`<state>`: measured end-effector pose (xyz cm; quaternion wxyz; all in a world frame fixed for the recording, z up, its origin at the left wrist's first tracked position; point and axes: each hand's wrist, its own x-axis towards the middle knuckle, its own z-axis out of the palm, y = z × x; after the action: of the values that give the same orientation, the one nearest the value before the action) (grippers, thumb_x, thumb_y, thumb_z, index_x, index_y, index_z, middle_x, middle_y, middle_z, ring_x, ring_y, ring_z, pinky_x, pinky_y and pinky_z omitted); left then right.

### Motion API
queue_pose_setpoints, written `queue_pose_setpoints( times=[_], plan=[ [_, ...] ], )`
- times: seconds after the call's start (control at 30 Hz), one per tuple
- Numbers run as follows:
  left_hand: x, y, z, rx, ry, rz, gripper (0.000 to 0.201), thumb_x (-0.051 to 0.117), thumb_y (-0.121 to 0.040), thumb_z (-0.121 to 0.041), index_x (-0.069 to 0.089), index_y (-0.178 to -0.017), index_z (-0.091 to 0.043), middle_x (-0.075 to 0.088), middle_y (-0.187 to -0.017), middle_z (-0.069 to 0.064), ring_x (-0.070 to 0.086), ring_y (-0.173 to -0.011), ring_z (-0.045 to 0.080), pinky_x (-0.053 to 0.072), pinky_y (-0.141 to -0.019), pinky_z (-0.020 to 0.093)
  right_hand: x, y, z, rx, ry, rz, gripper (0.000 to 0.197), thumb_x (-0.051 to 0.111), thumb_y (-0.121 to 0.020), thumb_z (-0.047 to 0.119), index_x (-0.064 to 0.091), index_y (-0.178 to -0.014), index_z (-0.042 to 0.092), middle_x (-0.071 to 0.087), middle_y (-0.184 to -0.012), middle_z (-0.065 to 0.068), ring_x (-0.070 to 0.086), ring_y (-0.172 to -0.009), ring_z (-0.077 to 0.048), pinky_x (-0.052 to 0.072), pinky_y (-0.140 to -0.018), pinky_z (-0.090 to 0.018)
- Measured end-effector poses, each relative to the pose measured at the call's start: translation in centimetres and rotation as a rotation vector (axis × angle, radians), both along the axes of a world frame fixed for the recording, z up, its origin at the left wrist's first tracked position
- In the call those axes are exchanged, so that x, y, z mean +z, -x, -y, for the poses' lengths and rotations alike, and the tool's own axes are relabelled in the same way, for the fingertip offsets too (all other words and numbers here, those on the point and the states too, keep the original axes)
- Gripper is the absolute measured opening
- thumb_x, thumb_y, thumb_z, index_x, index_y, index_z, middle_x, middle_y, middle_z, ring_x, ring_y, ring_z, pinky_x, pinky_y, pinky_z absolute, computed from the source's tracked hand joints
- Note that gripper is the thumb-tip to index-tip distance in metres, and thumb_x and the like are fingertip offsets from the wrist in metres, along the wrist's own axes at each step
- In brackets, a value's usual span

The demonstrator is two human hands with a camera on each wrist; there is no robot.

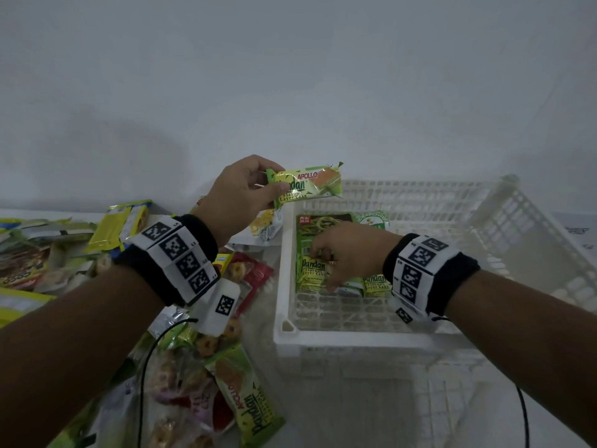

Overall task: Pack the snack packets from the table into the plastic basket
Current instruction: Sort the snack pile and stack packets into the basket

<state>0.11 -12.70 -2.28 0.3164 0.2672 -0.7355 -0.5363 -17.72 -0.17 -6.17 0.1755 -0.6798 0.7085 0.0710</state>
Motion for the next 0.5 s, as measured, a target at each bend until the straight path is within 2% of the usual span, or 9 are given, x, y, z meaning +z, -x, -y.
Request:
queue_pose_setpoints(
  times=[0.07, 0.13, 0.23, 0.3, 0.37, 0.43, 0.5],
  plan=[
    [0.0, -0.1, -0.1, -0.001, 0.000, 0.001, 0.022, 0.069, -0.094, -0.005, 0.063, -0.114, 0.000, 0.073, -0.108, 0.019, 0.072, -0.101, 0.034, 0.061, -0.089, 0.046, -0.3, 0.0, 0.2, 0.014, 0.009, 0.018, 0.062, 0.090, -0.071, 0.043, 0.061, -0.123, 0.024, 0.057, -0.098, 0.009, 0.056, -0.091, -0.018, 0.046, -0.075, -0.031],
    [-0.1, -0.2, -0.2, -0.007, 0.001, 0.008, 0.022, 0.070, -0.094, -0.006, 0.064, -0.114, 0.000, 0.074, -0.107, 0.019, 0.072, -0.100, 0.034, 0.060, -0.090, 0.047, -0.1, 0.1, 0.0, 0.017, 0.015, 0.034, 0.063, 0.089, -0.072, 0.043, 0.061, -0.124, 0.023, 0.058, -0.100, 0.008, 0.056, -0.093, -0.019, 0.047, -0.076, -0.032],
    [-0.4, -0.2, -0.2, -0.012, 0.005, 0.022, 0.021, 0.071, -0.093, -0.008, 0.064, -0.113, -0.002, 0.074, -0.105, 0.018, 0.072, -0.100, 0.035, 0.059, -0.090, 0.050, 1.2, 0.1, -0.8, 0.005, 0.055, 0.043, 0.063, 0.084, -0.075, 0.053, 0.061, -0.128, 0.028, 0.061, -0.111, 0.009, 0.057, -0.101, -0.015, 0.051, -0.084, -0.034],
    [-0.6, 0.0, -0.2, -0.006, 0.011, 0.029, 0.022, 0.072, -0.093, -0.008, 0.064, -0.112, -0.002, 0.074, -0.105, 0.019, 0.071, -0.101, 0.037, 0.059, -0.091, 0.052, 2.6, 0.3, -1.7, 0.008, 0.125, 0.071, 0.053, 0.080, -0.078, 0.058, 0.065, -0.120, 0.031, 0.063, -0.107, 0.012, 0.059, -0.097, -0.010, 0.053, -0.084, -0.034],
    [-0.8, 0.3, -0.4, 0.003, 0.025, 0.034, 0.022, 0.072, -0.092, -0.009, 0.065, -0.113, -0.003, 0.074, -0.105, 0.017, 0.071, -0.101, 0.036, 0.059, -0.091, 0.051, 4.0, 0.5, -2.5, 0.029, 0.224, 0.116, 0.037, 0.080, -0.079, 0.056, 0.069, -0.103, 0.030, 0.064, -0.093, 0.014, 0.061, -0.085, -0.007, 0.054, -0.077, -0.035],
    [-0.9, 0.7, -0.7, -0.007, 0.046, 0.042, 0.022, 0.073, -0.092, -0.012, 0.066, -0.112, -0.005, 0.075, -0.104, 0.014, 0.071, -0.099, 0.033, 0.059, -0.091, 0.049, 5.1, 0.9, -3.4, 0.053, 0.380, 0.109, 0.029, 0.079, -0.082, 0.051, 0.066, -0.089, 0.027, 0.059, -0.085, 0.015, 0.058, -0.078, -0.009, 0.052, -0.071, -0.037],
    [-0.7, 1.3, -1.5, -0.033, 0.081, 0.054, 0.022, 0.074, -0.092, -0.015, 0.067, -0.112, -0.008, 0.075, -0.102, 0.014, 0.071, -0.094, 0.030, 0.059, -0.088, 0.044, 5.8, 1.4, -4.1, 0.071, 0.586, 0.058, 0.029, 0.078, -0.083, 0.049, 0.063, -0.094, 0.026, 0.053, -0.092, 0.011, 0.052, -0.085, -0.013, 0.049, -0.072, -0.037]
  ],
)
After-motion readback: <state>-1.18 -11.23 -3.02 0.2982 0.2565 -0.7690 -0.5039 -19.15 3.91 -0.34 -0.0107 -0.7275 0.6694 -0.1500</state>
